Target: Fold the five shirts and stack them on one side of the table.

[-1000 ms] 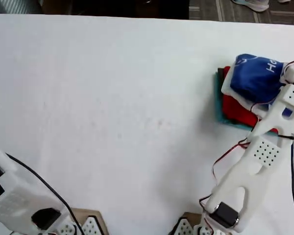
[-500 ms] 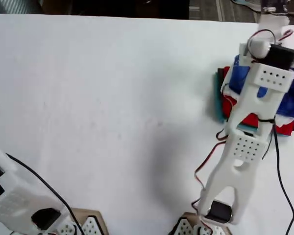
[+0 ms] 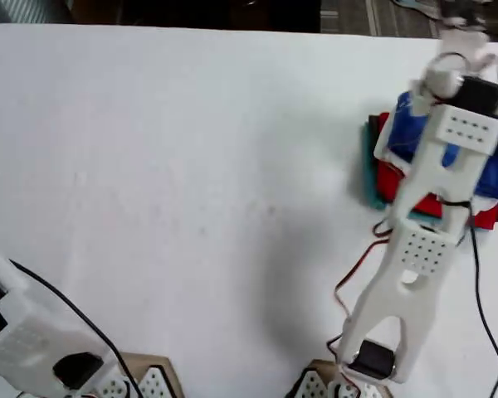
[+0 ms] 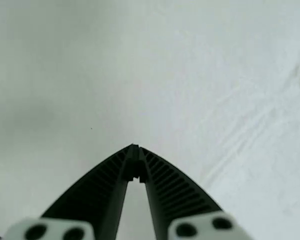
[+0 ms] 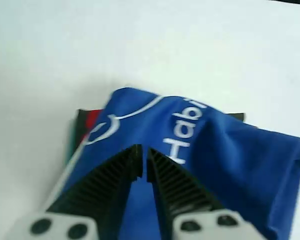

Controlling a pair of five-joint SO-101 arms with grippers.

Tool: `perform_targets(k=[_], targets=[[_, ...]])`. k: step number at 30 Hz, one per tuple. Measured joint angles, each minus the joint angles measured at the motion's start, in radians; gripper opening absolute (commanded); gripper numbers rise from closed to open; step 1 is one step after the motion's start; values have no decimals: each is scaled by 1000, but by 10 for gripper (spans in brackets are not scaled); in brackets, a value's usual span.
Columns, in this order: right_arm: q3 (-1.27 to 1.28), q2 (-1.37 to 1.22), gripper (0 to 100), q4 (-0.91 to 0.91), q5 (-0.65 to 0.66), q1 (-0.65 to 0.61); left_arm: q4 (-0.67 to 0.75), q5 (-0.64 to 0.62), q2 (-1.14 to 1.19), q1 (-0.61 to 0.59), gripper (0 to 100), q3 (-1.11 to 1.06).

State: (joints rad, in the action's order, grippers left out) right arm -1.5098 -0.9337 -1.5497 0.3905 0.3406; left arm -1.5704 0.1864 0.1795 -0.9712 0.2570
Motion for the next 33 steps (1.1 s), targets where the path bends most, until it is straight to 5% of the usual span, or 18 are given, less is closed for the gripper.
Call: perform_targets(k=[15,26,33], targets=[[6,-221,20,344,3,173,0,18,0,0,27,0],[-109,-184,20,322,-175,175,-3,18,-95,0,27,0],[-114,-69,20,68,-106,103,-3,21,-212,0,27,0]])
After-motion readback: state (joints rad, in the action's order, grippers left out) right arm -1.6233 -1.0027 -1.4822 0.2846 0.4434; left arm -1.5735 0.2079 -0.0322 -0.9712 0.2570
